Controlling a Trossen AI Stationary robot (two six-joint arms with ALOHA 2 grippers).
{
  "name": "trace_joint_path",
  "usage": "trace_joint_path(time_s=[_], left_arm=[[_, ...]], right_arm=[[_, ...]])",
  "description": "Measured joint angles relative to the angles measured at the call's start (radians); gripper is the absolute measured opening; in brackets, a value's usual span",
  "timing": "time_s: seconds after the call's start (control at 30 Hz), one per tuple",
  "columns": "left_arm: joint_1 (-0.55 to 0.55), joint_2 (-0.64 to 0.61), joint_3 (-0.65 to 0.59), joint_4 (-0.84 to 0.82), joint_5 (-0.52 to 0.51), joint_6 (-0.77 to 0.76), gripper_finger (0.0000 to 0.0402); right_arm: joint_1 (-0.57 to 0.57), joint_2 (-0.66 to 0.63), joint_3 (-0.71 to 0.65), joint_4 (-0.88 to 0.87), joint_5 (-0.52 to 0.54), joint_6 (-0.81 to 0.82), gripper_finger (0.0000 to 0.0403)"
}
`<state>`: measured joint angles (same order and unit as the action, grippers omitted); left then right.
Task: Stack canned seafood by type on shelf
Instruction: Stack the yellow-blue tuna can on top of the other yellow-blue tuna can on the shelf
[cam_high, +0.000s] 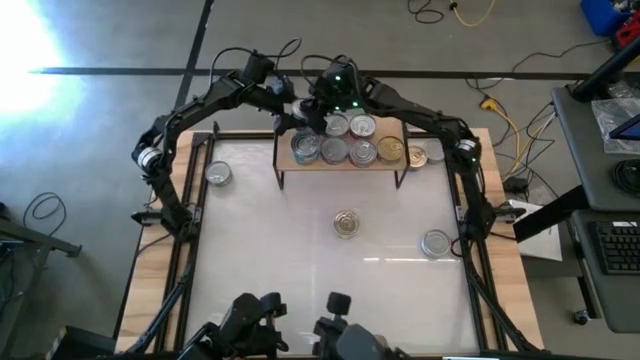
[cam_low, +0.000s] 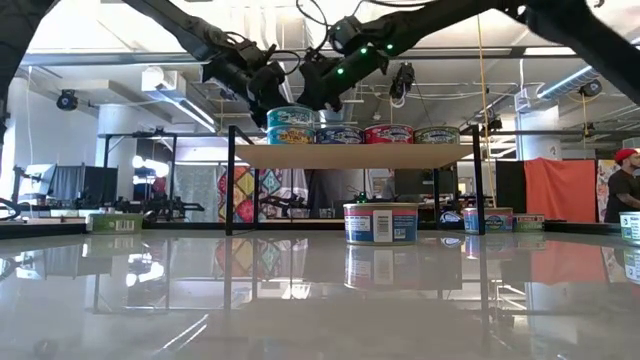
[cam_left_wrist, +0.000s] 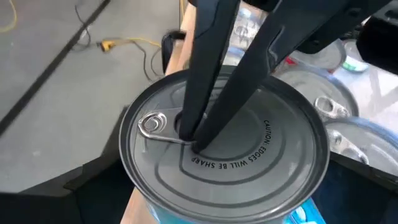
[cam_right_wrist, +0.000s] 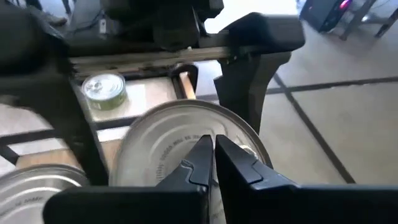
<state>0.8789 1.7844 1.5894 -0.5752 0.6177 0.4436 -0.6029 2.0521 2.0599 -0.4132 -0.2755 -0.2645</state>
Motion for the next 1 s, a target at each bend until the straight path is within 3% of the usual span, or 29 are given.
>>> trace_joint_path(time_s=[0.2, 1.0], left_arm=[[-0.013, 0.002, -0.001, -0.037, -0.006, 0.016, 0.0396], [-0.018, 0.002, -0.002, -0.019, -0.008, 0.005, 0.0400]], right_arm=[[0.000, 0.049, 0.064, -0.059, -0.019, -0.001, 0.0013], [0.000, 0.052, 0.065, -0.083, -0.048, -0.027, 0.0013]])
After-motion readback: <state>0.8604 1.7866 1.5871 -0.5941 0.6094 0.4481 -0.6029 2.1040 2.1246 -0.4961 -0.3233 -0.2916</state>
